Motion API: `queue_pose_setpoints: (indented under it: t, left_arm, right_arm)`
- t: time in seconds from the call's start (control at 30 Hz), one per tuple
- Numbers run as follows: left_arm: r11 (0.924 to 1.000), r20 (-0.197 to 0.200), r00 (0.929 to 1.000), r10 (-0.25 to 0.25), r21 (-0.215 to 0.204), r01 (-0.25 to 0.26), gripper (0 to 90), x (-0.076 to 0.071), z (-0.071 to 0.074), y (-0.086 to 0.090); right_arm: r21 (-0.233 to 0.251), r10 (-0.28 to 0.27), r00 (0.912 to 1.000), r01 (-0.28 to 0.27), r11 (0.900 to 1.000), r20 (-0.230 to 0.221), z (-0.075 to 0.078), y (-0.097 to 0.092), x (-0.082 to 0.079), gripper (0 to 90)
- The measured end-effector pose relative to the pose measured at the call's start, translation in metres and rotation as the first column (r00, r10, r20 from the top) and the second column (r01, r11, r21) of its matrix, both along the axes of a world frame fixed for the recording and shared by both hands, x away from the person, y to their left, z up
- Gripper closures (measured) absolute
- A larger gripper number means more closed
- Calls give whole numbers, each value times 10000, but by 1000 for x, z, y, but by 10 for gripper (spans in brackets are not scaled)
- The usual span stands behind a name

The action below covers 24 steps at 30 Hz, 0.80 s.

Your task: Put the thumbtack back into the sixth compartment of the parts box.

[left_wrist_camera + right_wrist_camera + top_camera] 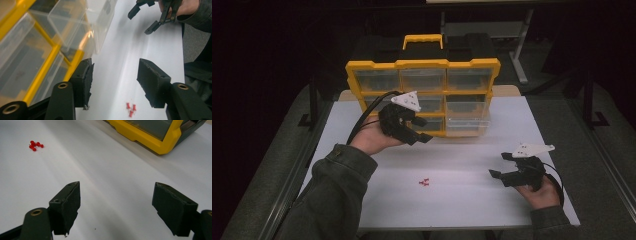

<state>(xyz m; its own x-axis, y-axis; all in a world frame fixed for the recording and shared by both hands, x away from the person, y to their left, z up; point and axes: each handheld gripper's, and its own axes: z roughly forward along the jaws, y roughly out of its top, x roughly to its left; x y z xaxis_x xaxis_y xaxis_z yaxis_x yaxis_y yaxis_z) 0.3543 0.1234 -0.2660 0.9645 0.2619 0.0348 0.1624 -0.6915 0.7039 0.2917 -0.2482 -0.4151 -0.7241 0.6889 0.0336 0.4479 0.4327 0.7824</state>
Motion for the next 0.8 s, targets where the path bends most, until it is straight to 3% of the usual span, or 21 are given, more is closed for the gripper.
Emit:
queue_pose_setpoints:
  t: [0.1,0.2,0.8]
  left_arm:
    - [9998,35,9998,194,-5,-194,438,-6,-5,10]
    - [9986,50,9993,363,-380,-361,429,-10,-9,18]
    - [9905,44,9924,1231,-619,-1226,389,-30,-44,59]
  right_arm:
    - [7,82,10000,-82,10000,-28,-1,1,0,217]
    - [12,169,9998,-169,9999,-72,-1,1,0,218]
    - [134,453,9981,-448,9989,-415,0,1,4,213]
